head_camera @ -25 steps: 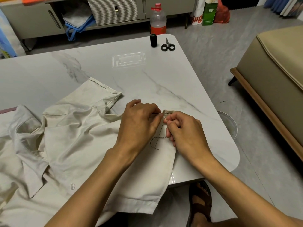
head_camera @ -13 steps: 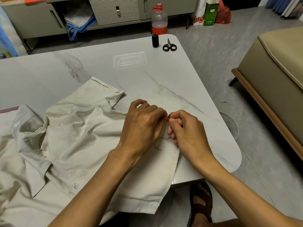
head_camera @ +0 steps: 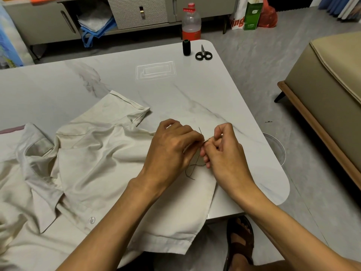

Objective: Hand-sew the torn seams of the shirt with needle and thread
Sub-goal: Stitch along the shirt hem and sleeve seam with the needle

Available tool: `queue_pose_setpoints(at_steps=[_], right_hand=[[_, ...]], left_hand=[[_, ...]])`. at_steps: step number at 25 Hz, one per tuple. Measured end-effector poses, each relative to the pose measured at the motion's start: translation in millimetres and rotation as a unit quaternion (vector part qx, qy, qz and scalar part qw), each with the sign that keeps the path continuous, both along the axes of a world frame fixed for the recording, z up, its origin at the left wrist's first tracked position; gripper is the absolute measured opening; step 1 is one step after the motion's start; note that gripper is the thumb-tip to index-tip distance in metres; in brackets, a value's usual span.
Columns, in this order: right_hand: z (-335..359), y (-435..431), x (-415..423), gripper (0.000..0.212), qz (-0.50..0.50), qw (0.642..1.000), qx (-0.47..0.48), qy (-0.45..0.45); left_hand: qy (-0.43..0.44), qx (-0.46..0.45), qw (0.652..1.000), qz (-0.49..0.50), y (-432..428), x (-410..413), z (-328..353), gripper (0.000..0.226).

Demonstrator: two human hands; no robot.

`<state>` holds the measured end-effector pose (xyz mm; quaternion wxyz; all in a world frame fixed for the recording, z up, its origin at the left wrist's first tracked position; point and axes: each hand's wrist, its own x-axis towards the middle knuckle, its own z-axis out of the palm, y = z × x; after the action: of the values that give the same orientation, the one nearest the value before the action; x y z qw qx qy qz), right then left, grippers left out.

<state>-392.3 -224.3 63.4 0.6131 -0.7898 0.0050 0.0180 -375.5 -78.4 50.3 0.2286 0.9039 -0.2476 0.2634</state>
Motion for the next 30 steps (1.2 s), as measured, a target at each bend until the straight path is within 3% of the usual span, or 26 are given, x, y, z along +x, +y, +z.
queue_pose_setpoints(at_steps=[4,8,12,15,21,30], right_hand=[[4,-1,-3,0.008,0.023,0.999,-0.026,-0.031],[14,-18,4,0.013,-0.093,0.976,-0.131,-0.146],[15,-29,18,0.016,-0.096,0.994,-0.031,-0.041],[12,-27,20,0.014,-0.069,0.997,-0.023,-0.012],[23,-30,24,0.010,0.091,0.978,0.069,0.173],[17,-22,21,0.005,0.066,0.983,0.100,0.141]], left_hand=[[0.012,-0.040,0.998,0.048,5,1,0,0.004],[0.027,-0.065,0.996,0.056,10,1,1,0.006],[0.036,-0.088,0.994,0.052,13,0,2,0.006],[0.038,-0.088,0.994,0.044,14,-1,1,0.007],[0.032,-0.066,0.997,0.028,15,-1,3,0.005],[0.040,-0.064,0.997,0.022,15,-4,6,0.010]])
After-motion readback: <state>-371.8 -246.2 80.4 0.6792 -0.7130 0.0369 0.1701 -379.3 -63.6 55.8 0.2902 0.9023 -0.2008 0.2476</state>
